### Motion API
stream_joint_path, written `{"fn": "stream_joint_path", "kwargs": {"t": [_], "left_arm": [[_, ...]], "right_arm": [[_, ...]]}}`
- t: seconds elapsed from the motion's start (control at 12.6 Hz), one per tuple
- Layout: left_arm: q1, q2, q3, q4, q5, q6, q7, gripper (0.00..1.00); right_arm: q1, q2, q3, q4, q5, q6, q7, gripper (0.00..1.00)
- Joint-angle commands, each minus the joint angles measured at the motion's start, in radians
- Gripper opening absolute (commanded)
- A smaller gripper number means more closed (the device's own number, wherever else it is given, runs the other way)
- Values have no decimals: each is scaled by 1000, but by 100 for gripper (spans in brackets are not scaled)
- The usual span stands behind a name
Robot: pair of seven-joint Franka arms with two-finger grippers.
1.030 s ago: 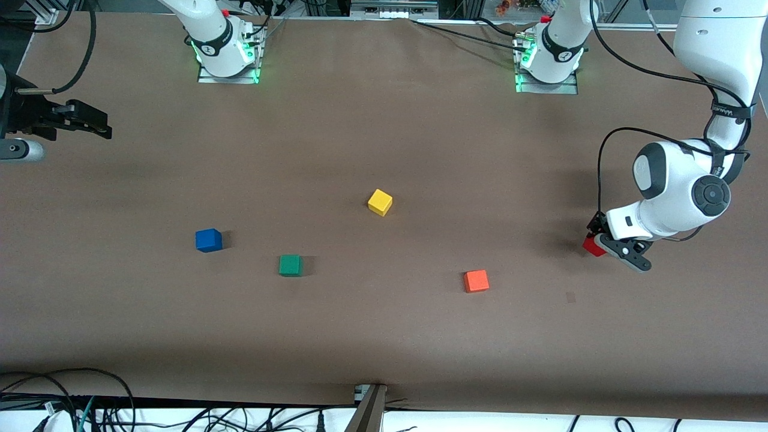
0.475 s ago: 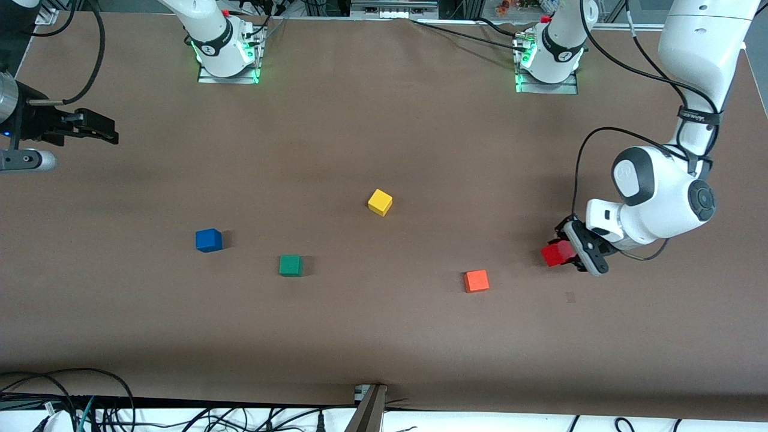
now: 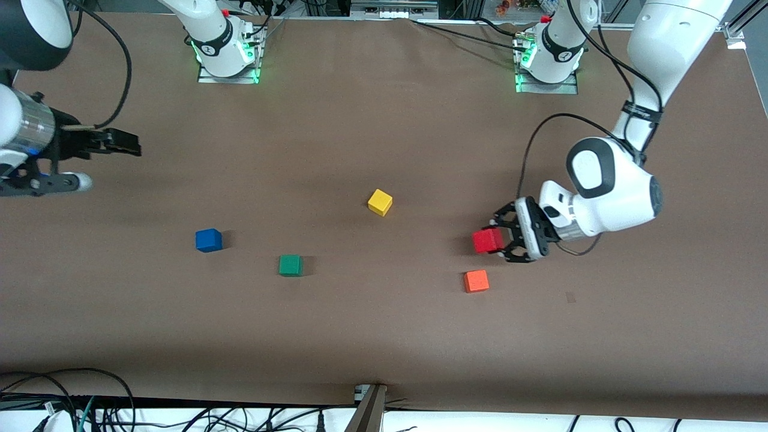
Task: Pass red block to right arm, stack on blue
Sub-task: 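Carry the red cube toward the middle while the right gripper approaches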
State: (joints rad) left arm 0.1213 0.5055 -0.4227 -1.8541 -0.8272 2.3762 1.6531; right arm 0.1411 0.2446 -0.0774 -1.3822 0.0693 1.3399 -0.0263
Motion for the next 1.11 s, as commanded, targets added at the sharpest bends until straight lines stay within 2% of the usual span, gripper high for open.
{"fn": "stream_joint_path", "kwargs": {"t": [0.0, 0.24, 0.4, 0.63, 0.79, 1.03], "left_arm": [[17, 47, -86, 44, -162, -38, 178, 0], [14, 44, -94, 55, -320, -165, 264, 0], [12, 42, -136, 58, -418, -158, 327, 0], [-24, 51, -136, 56, -663, -156, 552, 0], [-52, 65, -136, 56, -730, -134, 608, 0], [-107, 80, -136, 58, -777, -65, 613, 0]], "right_arm": [[5, 59, -1, 12, 139, 39, -1, 100], [9, 145, -1, 8, 336, 111, 0, 100], [5, 214, -1, 8, 491, 159, -4, 100], [-3, 323, 1, 6, 783, 182, -38, 100], [-5, 372, -1, -24, 1017, 185, -69, 100], [21, 433, 1, -37, 1231, 188, -151, 100]]}}
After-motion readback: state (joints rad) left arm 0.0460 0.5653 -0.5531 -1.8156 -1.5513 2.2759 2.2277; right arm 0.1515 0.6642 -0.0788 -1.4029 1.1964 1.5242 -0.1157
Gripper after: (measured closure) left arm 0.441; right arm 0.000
